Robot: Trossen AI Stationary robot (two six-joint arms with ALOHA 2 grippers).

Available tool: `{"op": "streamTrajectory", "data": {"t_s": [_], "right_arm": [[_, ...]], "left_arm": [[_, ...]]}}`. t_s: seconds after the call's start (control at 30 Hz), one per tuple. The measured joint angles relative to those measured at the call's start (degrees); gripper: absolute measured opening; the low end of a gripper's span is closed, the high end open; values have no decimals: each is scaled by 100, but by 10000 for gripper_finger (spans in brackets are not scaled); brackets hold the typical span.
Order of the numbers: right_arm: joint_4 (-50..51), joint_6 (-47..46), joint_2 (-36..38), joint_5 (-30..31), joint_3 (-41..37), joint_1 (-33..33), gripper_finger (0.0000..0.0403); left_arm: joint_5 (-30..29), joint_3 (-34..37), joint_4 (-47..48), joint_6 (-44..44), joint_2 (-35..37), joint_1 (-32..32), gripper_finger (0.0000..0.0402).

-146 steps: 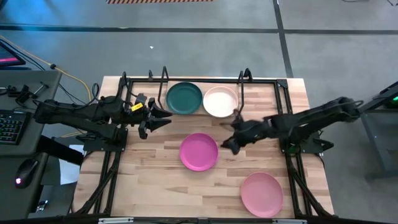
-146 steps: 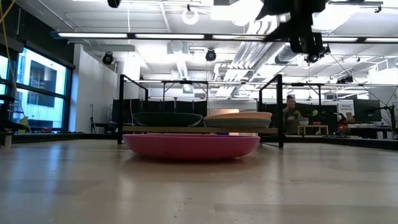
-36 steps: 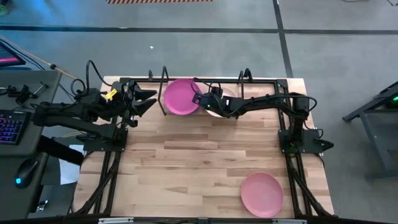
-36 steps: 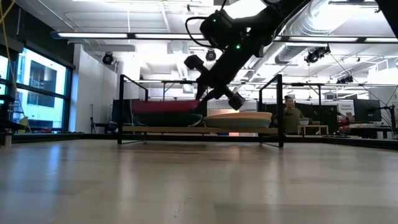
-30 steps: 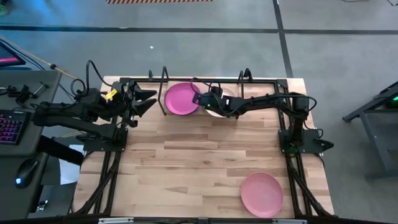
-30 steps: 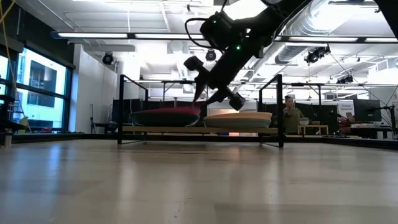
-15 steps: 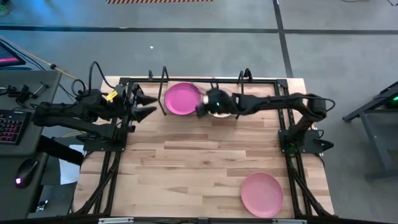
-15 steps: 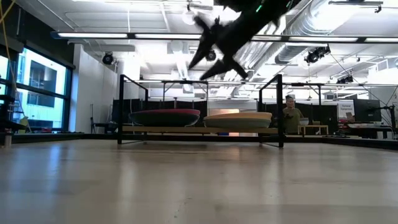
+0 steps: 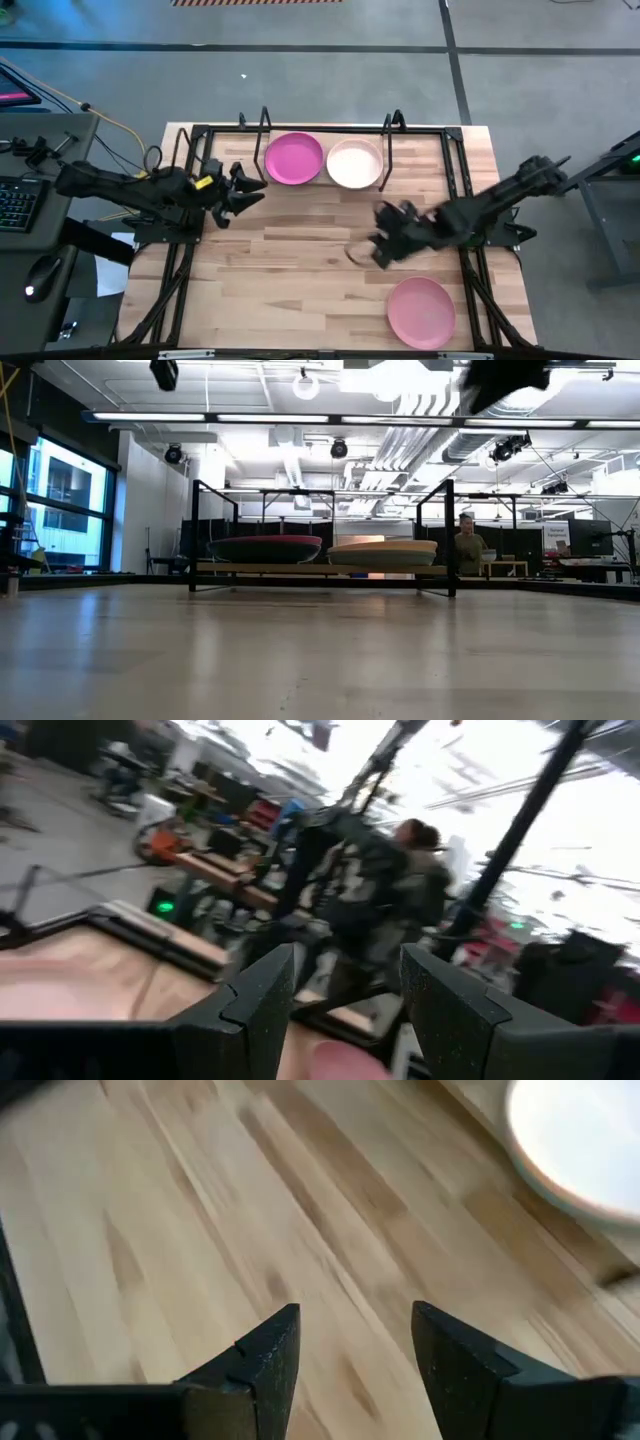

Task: Place and stack plates onto a shelf
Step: Stack the light pink plate on top of the pink plate on the shelf

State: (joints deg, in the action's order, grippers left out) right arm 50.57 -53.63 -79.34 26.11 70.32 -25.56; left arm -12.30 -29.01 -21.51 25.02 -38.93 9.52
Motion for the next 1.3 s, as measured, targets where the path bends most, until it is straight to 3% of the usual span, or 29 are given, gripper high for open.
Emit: {"op": "streamTrajectory", "data": {"t_s": [0.13, 0.23, 0.4, 0.5, 0.6, 0.87, 1.1, 1.3], "right_arm": [[634, -844, 482, 153, -458, -798, 174], [202, -1326, 1105, -140, -1394, -1117, 174], [-1716, -1497, 2245, -1429, -2955, -1198, 174], [-2035, -1613, 2486, -2456, -3375, -1196, 174], [-1769, -1835, 2343, -3046, -3484, -1266, 174], [-912, -1467, 1311, -2956, -3187, -1344, 174], [-921, -1129, 504, -3027, -3136, -1362, 174], [-1061, -783, 254, -3196, -3137, -1362, 174]], "left_arm": [[-302, 97, -6, -87, -83, 125, 175], [-380, 96, -31, 19, -169, 200, 175], [-393, 96, 31, -445, -265, 260, 175], [-395, 96, 69, -623, -265, 260, 175], [-398, 96, 66, -567, -265, 260, 175], [-647, 96, 69, -673, -265, 258, 175], [-662, 96, 71, -763, -265, 252, 175], [-662, 96, 72, -765, -265, 252, 175]]}}
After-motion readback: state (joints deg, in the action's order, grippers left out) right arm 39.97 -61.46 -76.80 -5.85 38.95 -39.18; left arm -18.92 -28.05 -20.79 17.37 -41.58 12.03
